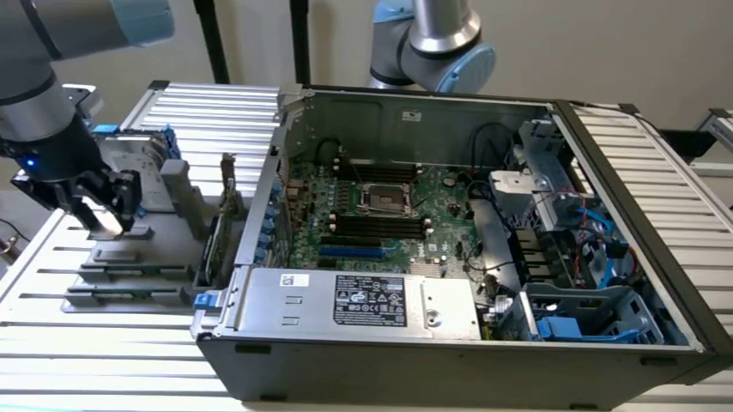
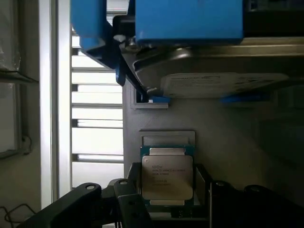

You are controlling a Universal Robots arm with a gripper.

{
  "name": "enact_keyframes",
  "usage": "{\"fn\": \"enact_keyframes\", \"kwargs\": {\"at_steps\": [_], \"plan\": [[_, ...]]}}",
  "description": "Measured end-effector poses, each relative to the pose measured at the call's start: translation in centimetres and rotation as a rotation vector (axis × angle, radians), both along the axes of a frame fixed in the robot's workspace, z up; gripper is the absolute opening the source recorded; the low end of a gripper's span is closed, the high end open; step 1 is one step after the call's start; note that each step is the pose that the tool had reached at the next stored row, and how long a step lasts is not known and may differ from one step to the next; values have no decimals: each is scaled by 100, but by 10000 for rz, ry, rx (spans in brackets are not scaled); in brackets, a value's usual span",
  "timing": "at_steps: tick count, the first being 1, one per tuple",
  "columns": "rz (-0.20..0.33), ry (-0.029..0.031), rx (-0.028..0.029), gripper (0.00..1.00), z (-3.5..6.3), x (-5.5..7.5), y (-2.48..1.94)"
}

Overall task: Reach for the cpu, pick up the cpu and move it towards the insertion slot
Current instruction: 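Pick up the cpu and move it towards the insertion slot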

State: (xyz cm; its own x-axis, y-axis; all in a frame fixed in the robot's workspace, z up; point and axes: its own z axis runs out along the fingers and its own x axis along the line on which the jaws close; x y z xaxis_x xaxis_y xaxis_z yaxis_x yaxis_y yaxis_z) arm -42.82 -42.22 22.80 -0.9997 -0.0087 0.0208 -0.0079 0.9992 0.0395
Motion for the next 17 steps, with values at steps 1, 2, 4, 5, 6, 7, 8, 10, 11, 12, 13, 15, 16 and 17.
{"fn": "enact_keyframes", "kwargs": {"at_steps": [1, 2, 4, 5, 6, 7, 8, 10, 11, 12, 13, 15, 16, 17], "plan": [[-1, 0, 5, 55, 45, 5, -3], [-1, 2, 7, 55, 93, 11, -7], [0, 5, 14, 55, 184, 25, -14], [0, 7, 18, 55, 228, 34, -19], [1, 8, 21, 55, 273, 45, -23], [0, 6, 26, 55, 318, 57, -28], [1, 7, 28, 55, 362, 70, -34], [2, 8, 34, 55, 456, 105, -48], [2, 10, 36, 55, 501, 127, -55], [1, 11, 40, 55, 548, 152, -63], [1, 13, 42, 55, 593, 178, -71], [2, 17, 48, 55, 683, 234, -86], [1, 19, 52, 55, 729, 264, -94], [2, 24, 54, 55, 774, 295, -101]]}}
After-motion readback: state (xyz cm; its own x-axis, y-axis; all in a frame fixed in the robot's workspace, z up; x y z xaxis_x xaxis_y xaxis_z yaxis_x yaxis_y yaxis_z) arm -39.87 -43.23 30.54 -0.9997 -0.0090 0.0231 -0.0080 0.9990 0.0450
